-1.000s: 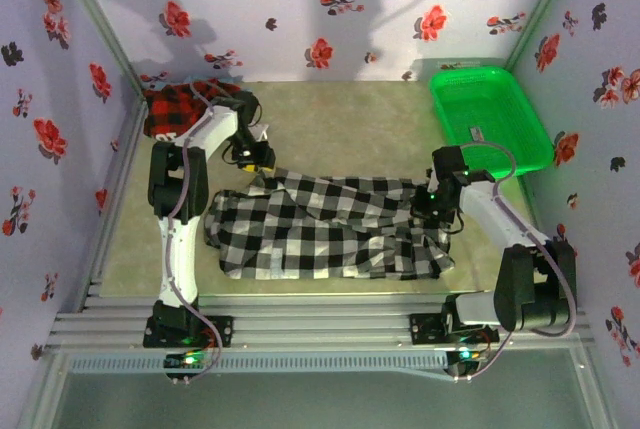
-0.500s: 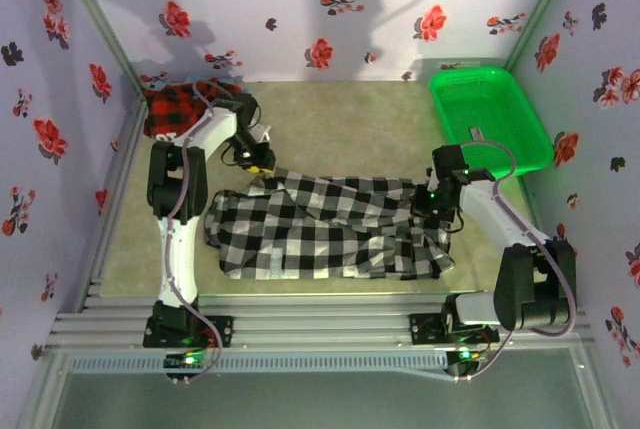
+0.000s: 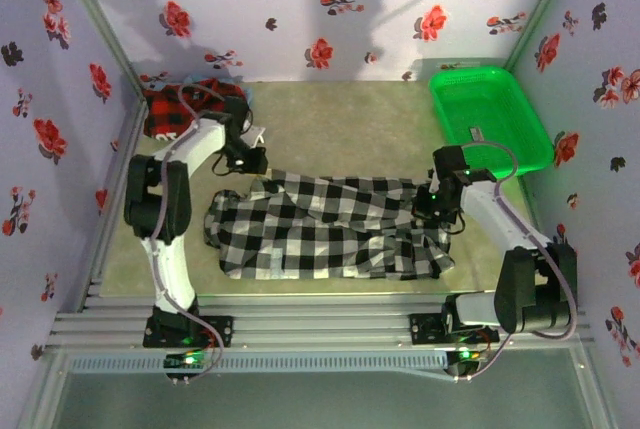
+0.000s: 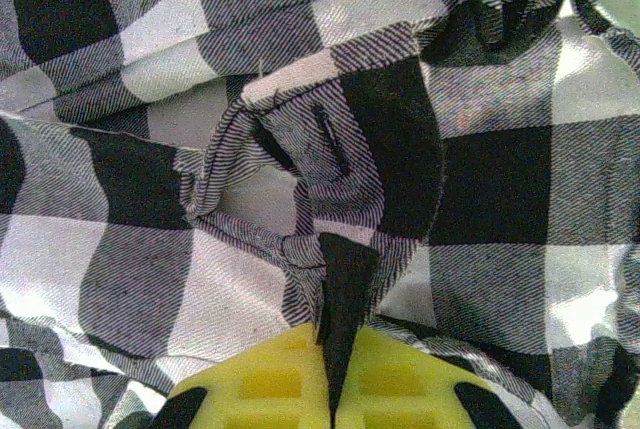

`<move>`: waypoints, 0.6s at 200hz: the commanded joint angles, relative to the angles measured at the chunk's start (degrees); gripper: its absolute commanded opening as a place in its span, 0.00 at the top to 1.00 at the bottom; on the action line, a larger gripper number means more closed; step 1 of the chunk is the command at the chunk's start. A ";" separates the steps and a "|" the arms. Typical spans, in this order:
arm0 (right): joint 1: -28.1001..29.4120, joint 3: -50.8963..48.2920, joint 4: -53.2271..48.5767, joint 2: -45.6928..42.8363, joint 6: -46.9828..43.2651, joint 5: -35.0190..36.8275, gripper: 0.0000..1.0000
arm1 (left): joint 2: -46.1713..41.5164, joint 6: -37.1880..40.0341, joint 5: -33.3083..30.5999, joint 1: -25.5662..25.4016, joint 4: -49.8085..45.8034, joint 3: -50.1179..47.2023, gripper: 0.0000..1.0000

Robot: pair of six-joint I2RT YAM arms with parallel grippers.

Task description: Fold and stack the long sleeve shirts

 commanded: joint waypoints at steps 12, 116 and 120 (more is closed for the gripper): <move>-0.74 0.36 -2.09 -0.50 -0.59 1.75 0.93 | -4.20 0.84 0.74 -0.42 4.86 -5.92 0.86; -2.33 1.61 -2.61 1.12 -1.78 2.32 0.93 | -8.02 -5.54 3.84 -3.04 4.52 -17.19 0.85; -2.32 1.57 -2.44 1.28 -1.77 2.36 0.93 | -7.75 -5.84 3.45 -3.02 4.52 -17.56 0.85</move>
